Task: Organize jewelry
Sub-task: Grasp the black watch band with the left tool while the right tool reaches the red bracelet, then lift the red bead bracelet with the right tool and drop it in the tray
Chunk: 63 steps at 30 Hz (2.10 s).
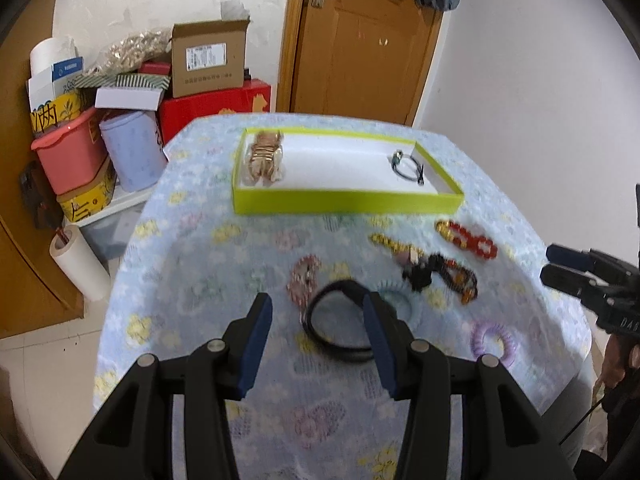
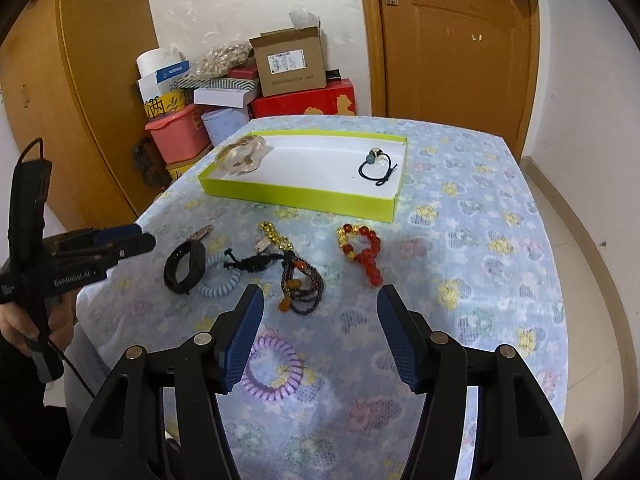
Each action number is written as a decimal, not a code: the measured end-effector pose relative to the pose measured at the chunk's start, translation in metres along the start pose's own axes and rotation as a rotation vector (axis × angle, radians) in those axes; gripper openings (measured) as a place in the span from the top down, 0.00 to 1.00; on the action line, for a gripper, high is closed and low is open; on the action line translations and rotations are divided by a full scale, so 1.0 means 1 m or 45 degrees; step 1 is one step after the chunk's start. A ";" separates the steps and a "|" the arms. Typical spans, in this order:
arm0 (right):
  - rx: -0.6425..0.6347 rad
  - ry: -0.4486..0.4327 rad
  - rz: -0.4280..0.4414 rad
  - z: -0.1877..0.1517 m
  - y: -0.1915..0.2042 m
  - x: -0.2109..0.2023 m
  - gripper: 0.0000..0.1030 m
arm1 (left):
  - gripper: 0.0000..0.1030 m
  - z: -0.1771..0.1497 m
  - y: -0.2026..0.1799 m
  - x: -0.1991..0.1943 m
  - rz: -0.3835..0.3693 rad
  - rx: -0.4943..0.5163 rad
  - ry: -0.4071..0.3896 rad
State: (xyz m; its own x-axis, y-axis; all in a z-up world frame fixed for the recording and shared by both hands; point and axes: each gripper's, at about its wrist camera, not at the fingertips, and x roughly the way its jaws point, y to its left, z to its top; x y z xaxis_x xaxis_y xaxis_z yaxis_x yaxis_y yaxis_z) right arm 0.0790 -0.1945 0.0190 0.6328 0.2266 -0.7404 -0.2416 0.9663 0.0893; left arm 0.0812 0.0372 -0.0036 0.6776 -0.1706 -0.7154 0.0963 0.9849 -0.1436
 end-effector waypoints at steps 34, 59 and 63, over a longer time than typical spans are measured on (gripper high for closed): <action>-0.001 0.149 -0.102 0.015 -0.041 0.090 0.90 | 0.93 -0.007 -0.009 0.033 -0.020 0.026 0.078; -0.044 -0.048 -0.052 0.027 -0.013 0.013 0.90 | 0.93 0.019 -0.019 -0.008 -0.036 0.011 -0.049; -0.053 -0.071 -0.046 0.036 -0.011 0.010 0.90 | 0.93 0.031 -0.019 -0.006 -0.032 0.014 -0.061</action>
State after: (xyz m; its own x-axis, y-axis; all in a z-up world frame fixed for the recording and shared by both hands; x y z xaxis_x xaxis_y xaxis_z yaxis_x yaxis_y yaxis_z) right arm 0.1145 -0.1986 0.0348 0.6814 0.1996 -0.7042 -0.2479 0.9682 0.0346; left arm 0.0974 0.0206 0.0247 0.7091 -0.1941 -0.6779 0.1215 0.9806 -0.1536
